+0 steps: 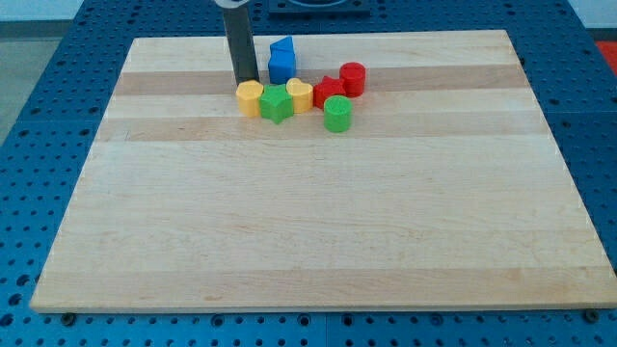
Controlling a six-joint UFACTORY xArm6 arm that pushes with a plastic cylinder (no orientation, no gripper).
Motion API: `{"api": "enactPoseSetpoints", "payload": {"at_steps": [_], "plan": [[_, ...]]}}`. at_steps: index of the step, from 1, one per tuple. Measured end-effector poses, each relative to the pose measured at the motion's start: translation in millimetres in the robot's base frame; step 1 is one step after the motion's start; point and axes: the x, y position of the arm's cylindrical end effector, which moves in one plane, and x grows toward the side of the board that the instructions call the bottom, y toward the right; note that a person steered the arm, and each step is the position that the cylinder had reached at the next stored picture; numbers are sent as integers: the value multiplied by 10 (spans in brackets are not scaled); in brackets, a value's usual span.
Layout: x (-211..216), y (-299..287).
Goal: Slide the triangle close to the heart
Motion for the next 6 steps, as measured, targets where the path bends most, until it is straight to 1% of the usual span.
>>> {"api": "enactPoseSetpoints", "payload": {"at_steps": [1, 2, 5, 6], "plan": [[319, 19], [398, 9], [-796, -117], [-1099, -75]]}}
